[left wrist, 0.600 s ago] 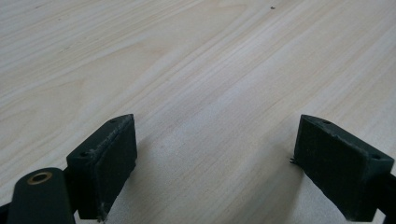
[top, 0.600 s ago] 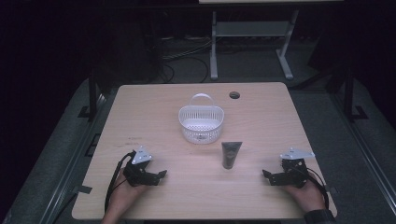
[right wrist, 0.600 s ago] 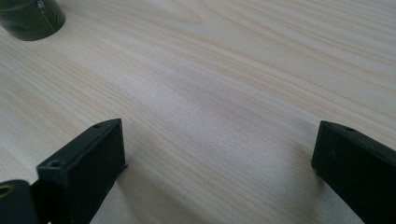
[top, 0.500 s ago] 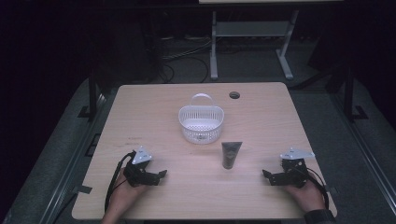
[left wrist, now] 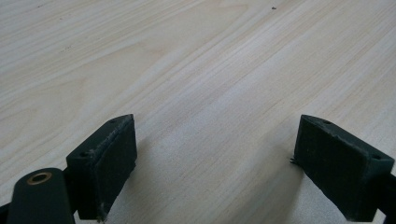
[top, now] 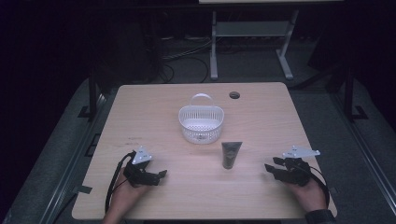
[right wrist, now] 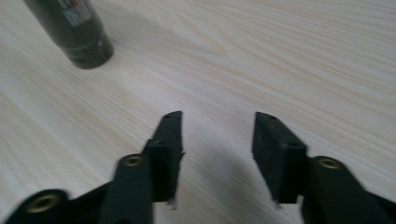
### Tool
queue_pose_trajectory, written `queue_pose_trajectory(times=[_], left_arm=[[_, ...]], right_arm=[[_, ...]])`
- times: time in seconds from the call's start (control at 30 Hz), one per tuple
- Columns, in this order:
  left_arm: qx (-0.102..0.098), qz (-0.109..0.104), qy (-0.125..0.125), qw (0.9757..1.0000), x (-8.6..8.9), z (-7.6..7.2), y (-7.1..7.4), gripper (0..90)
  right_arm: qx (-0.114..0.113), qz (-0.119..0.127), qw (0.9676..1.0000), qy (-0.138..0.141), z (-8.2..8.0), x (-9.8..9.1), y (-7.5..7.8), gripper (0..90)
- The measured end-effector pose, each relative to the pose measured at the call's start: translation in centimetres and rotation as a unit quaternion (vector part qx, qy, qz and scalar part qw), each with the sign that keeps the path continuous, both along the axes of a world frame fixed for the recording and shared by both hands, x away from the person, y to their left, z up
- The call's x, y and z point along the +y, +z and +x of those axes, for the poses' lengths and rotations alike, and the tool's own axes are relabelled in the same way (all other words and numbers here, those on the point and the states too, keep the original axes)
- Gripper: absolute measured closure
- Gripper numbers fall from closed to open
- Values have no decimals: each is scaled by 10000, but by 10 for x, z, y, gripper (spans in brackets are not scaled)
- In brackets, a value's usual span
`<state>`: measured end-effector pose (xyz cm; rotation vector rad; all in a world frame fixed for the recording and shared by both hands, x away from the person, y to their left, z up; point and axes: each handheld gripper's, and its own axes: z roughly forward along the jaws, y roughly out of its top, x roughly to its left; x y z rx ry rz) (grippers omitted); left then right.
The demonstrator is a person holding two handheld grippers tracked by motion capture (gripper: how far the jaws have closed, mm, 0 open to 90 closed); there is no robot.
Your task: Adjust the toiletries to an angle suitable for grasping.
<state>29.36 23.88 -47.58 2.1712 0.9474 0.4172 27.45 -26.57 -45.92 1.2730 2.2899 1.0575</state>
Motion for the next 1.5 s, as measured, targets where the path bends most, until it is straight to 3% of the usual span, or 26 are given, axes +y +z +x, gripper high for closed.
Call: queue_pose_trajectory(times=[0.1, 0.13, 0.17, 0.27, 0.67, 1.5], left_arm=[[0, -5, 4, 10000, 0, 0, 0, 122], [0, -4, 2, 10000, 0, 0, 0, 122], [0, -4, 2, 10000, 0, 0, 0, 122], [0, -1, 2, 10000, 0, 0, 0, 122], [0, 4, 16, 10000, 0, -1, 0, 122], [-4, -12, 43, 10000, 0, -1, 0, 122]], right_arm=[[75, 105, 9999, 53, 0, -1, 2, 682], [82, 144, 9998, 56, -1, -2, 4, 782], [82, 144, 9998, 56, -1, -2, 4, 782], [11, 206, 9997, 94, -2, -4, 10, 896], [-54, 606, 9973, 411, -1, -5, 32, 900], [-376, 827, 9924, 831, 4, 17, 67, 900]])
